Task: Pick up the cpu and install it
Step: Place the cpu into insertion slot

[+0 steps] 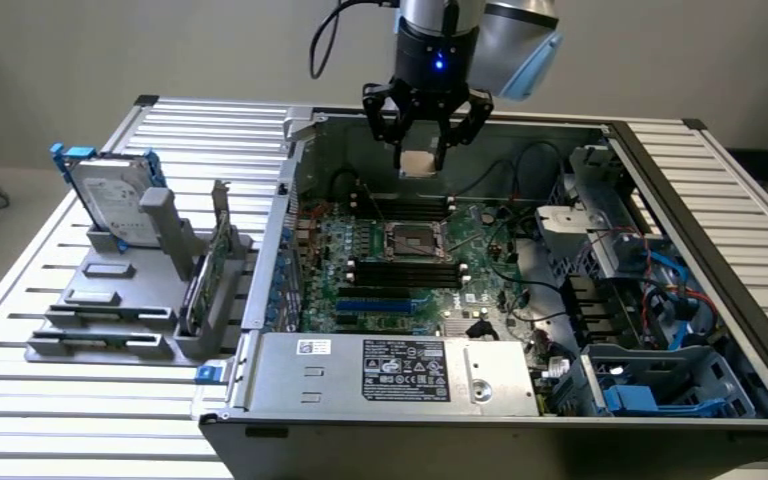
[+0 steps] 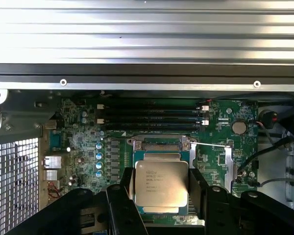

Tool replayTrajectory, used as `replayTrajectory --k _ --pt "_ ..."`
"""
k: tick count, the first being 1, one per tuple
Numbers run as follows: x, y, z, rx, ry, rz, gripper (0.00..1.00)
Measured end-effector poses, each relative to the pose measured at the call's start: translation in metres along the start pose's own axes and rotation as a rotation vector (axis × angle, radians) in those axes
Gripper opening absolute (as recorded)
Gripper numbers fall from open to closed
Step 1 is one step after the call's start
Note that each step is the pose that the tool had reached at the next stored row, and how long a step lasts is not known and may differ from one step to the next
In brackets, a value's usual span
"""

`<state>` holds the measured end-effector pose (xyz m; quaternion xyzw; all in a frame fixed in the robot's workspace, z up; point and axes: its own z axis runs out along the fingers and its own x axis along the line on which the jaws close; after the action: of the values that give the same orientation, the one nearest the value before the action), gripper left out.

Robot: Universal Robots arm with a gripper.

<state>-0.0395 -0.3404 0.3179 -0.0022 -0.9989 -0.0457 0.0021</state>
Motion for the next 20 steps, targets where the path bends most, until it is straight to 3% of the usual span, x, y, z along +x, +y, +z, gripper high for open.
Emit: replayTrajectory --k 16,20 --pt "0.0003 0.0002 0.0002 0.0002 -0.0005 0.004 0.55" --pt "0.0004 0.0001 0.0023 -0.0003 -0.0067 0.062 0.55"
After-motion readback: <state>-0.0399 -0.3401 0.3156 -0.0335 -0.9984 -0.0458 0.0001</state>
